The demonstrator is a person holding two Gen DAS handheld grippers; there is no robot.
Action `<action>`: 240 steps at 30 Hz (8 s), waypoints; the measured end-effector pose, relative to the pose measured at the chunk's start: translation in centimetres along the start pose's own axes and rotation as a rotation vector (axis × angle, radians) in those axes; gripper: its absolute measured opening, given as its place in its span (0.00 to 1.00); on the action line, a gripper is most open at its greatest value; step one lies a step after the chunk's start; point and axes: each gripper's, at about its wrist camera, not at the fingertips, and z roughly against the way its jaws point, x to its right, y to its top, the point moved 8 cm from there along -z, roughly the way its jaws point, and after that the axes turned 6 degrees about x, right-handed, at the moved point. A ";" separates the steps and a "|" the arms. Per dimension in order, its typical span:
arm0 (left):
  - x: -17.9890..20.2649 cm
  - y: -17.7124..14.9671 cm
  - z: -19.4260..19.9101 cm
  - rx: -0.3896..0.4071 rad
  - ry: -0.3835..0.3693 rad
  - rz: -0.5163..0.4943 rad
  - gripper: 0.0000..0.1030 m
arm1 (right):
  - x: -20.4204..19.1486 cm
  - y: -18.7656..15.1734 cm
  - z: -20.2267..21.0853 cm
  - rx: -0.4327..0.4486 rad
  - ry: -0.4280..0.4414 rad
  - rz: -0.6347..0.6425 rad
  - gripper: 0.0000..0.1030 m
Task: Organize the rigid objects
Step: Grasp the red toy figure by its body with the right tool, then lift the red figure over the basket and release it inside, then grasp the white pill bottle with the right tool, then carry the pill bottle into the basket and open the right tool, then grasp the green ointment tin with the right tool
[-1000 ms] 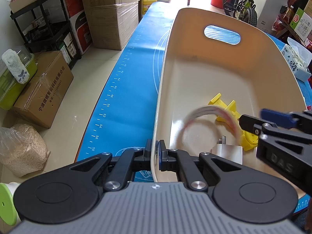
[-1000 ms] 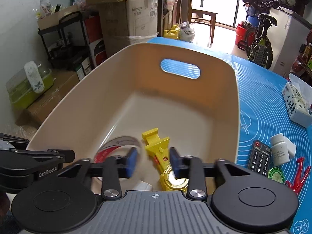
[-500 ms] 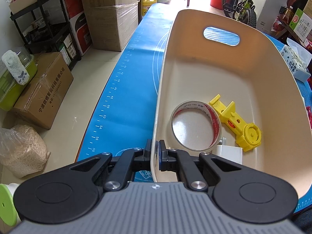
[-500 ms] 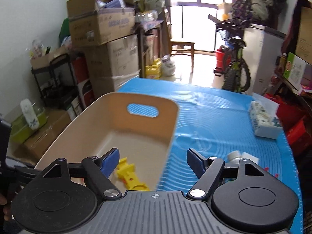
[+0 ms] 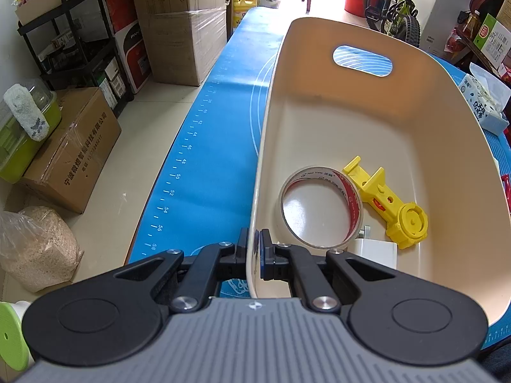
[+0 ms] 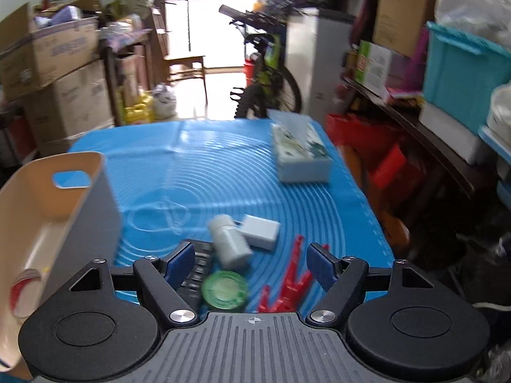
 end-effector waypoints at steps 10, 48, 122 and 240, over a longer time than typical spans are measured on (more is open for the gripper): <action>0.0 0.0 0.0 0.002 0.003 -0.005 0.07 | 3.8 -3.9 -4.9 -0.097 -0.122 -0.055 0.78; 0.0 -0.1 -0.1 0.004 0.011 -0.010 0.07 | 3.0 -4.1 -4.9 -0.059 -0.094 -0.105 0.35; 0.1 0.0 0.2 0.007 0.016 -0.011 0.08 | -8.2 5.5 -1.1 0.037 0.261 0.155 0.78; 0.5 0.3 0.2 0.014 0.026 -0.021 0.08 | -11.5 2.7 2.1 0.034 0.419 0.167 0.97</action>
